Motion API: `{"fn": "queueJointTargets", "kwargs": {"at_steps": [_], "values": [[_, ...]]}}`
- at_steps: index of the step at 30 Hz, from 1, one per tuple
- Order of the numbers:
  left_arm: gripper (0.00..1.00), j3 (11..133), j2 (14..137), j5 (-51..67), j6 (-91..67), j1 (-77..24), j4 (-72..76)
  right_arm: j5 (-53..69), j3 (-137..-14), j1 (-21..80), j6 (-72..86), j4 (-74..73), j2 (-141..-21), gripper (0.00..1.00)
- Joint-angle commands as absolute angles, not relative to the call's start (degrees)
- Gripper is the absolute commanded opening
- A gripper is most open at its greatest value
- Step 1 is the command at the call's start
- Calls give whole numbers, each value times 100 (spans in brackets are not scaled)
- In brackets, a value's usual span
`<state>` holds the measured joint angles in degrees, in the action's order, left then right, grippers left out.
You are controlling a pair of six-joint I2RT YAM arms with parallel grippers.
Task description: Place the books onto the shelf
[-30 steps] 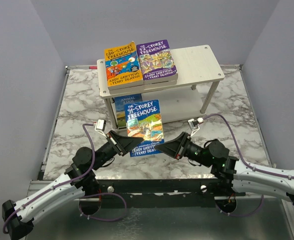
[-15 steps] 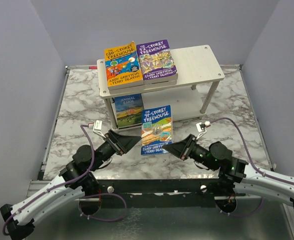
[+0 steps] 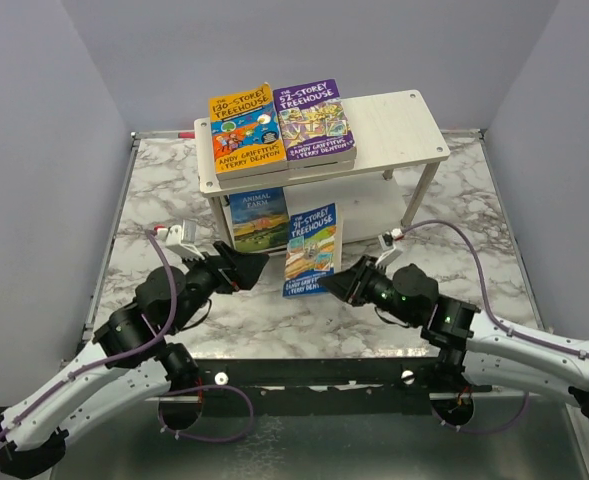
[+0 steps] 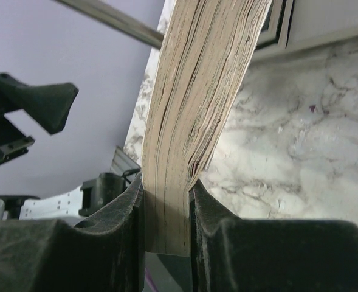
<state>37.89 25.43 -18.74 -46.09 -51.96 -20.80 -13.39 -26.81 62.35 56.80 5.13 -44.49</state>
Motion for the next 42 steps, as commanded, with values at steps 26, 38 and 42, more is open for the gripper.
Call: {"fn": "queueJointTargets", "kwargs": {"at_steps": [26,38,42], "values": [[99,4082,1629,-1732,-2352,-5182,-2840,2062,-4637,4328,6087,4815,-9043,1],[99,3947,1391,-1720,-2311,-5177,-2761,3162,-5250,3911,6118,4974,-10213,1],[99,3934,1275,-1753,-2315,-5181,-2760,3317,-5367,3910,6254,5154,-10538,1]]}}
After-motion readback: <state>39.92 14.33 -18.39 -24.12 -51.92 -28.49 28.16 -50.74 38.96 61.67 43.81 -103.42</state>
